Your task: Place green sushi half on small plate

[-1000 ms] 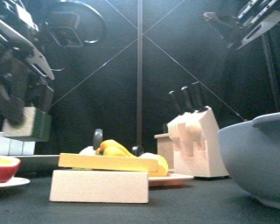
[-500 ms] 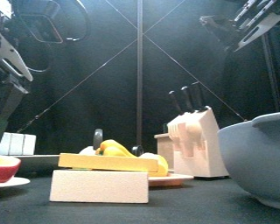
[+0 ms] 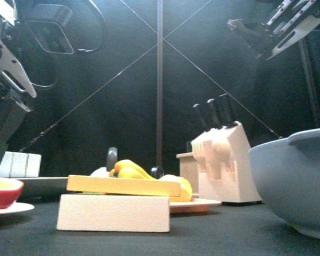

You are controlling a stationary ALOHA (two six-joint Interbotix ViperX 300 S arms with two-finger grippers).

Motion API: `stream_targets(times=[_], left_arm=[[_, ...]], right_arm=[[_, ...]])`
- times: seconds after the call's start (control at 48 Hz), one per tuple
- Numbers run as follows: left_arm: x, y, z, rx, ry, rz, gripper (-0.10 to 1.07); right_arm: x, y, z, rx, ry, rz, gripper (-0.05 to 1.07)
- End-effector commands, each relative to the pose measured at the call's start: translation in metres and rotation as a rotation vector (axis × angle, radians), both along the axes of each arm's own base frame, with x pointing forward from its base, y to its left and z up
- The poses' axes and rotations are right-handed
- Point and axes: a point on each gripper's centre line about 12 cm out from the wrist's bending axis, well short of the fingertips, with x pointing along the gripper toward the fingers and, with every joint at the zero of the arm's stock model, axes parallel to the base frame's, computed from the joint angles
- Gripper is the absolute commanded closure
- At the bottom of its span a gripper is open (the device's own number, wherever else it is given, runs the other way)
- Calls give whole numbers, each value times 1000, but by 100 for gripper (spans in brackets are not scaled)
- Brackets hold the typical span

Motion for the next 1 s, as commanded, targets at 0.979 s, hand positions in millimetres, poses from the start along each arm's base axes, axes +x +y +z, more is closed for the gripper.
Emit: stream_targets(times=[0.979], left_arm=[[4,-2,7,-33,-40,18,5]], right_arm=[[4,0,10,9,-28,0,11]])
